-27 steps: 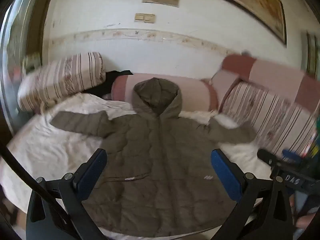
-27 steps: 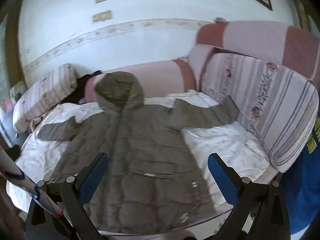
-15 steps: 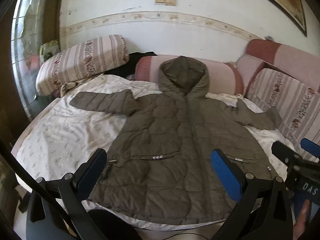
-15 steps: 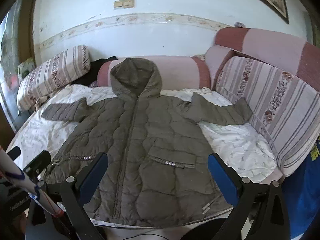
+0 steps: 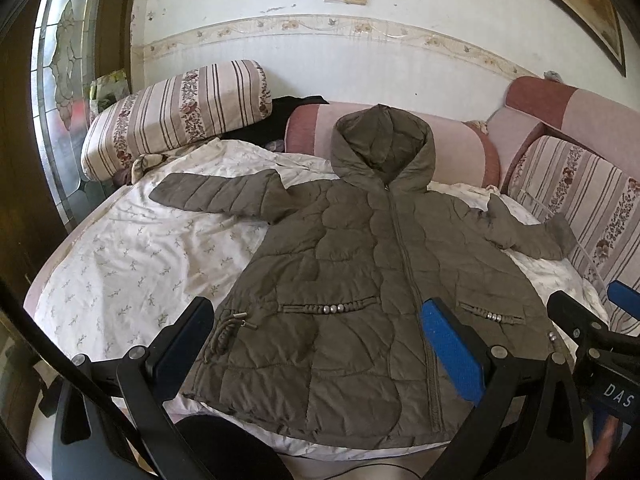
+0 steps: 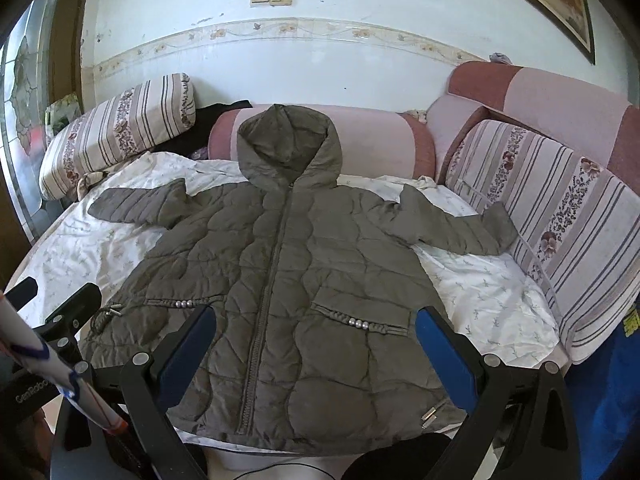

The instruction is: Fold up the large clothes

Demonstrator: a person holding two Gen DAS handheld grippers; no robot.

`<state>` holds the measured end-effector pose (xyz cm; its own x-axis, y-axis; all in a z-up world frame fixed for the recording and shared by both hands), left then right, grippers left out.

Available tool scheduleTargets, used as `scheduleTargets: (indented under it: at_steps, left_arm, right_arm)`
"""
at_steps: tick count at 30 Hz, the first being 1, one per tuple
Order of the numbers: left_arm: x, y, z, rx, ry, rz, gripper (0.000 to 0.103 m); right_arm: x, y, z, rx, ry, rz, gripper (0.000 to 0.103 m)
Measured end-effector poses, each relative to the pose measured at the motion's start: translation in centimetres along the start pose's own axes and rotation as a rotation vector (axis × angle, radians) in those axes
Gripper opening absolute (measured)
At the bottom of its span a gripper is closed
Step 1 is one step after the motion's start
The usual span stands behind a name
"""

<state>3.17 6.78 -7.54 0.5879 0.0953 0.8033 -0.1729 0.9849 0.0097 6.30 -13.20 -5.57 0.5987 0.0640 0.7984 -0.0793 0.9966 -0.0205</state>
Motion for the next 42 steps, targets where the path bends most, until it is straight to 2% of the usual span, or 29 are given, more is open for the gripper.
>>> scheduleTargets:
  at_steps: [6,12,19,32,36,42]
  left_arm:
    - [-0.4,-0.2,-0.4,-0.007,-0.002,0.006,0.103]
    - [-0.7,0.2,-0.8,-0.009,-0.040,0.013,0.103]
    - [-1.0,0.0,-0.2,0.001,-0.055,-0.016,0.103]
    - [0.8,-1.8,2.1,0.018,-0.081,-0.046,0.103]
    - [2.8,-2.6,0.5,-0.009,-0.087,-0.038,0.103]
    - [6.4,-4.6,-5.3,-0.033,-0.055,-0.043,0.103]
  right_arm:
    - [-0.3,-0.1,-0.3,-0.007,0.011,-0.002,0.102]
    - [-0.5,-0.1,-0.5,0.001,0.017,0.005,0.102]
    - [-0.6,-0.3,-0.3,0.002,0.015,-0.004,0.102]
    - [-0.7,-2.0,1.0,0.032,-0.004,-0.042,0.102]
    - [-0.2,-4.3,-0.3,0.046,0.015,-0.097,0.102]
    - [0.4,-10.6,-3.7,0.088,0.098,-0.273,0.102]
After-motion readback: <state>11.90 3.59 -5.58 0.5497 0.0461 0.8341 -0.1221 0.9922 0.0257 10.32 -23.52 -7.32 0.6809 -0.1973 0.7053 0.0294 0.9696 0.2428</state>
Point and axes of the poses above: each gripper's, at about its wrist camera, not at the fingertips, and z roughly against the way its jaws point, y to its left, x to its top, the point moved 4 cm from there along -z, roughly the way its jaws point, and after that the axes turned 3 degrees about -z, right-handed, at the moved point
